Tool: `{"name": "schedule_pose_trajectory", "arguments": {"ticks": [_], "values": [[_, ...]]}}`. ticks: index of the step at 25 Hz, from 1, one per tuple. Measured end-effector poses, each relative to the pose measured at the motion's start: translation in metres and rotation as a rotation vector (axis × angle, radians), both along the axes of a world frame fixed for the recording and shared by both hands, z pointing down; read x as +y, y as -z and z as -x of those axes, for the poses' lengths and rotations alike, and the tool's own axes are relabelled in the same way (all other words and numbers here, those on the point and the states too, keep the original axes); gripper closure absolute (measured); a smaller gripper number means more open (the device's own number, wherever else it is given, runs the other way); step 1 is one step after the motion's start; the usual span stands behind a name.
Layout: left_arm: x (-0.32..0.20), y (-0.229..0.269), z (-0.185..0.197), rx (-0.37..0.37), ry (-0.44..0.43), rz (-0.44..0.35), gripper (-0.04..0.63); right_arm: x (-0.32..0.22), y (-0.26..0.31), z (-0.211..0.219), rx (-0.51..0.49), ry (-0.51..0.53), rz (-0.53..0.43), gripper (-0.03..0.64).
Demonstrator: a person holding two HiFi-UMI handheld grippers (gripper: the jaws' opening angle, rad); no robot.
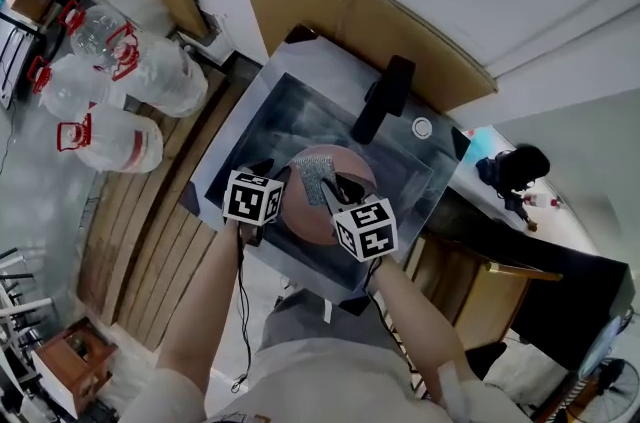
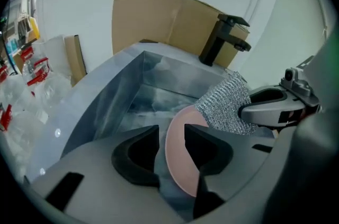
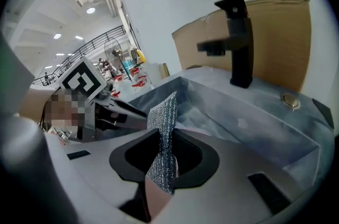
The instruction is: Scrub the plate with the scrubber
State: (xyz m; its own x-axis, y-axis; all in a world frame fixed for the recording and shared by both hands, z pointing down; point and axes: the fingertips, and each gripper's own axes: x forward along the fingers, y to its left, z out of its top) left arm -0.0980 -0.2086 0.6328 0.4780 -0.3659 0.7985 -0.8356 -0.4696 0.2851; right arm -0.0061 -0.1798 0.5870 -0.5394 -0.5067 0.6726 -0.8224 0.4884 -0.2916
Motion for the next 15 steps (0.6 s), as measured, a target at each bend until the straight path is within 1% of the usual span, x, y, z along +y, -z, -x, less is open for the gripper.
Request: {"name": "schedule_pose_trajectory", "arguments": {"ticks": [5,8,12,15], "values": [[-0.005,-0.026,-0.012,0.022,-0.010,0.032,0.423,-0.001,-0.046,-0.002,-0.013,-0.045,0.109,0.512],[-0.007,-0.045,-0.018,0.000,-0.018,0.059,0.421,-0.006,-0.068,-0.003,0.000,-0.049,0.143,0.512],[-0.004,-0.065,-0.016,-0.037,-0.023,0.110,0.421,-0.011,-0.089,-0.001,0.016,-0.040,0.173,0.512],[-0.005,-0.077,-0.014,-0.045,-0.023,0.120,0.422,-0.015,-0.102,0.000,0.031,-0.037,0.194,0.509]]}}
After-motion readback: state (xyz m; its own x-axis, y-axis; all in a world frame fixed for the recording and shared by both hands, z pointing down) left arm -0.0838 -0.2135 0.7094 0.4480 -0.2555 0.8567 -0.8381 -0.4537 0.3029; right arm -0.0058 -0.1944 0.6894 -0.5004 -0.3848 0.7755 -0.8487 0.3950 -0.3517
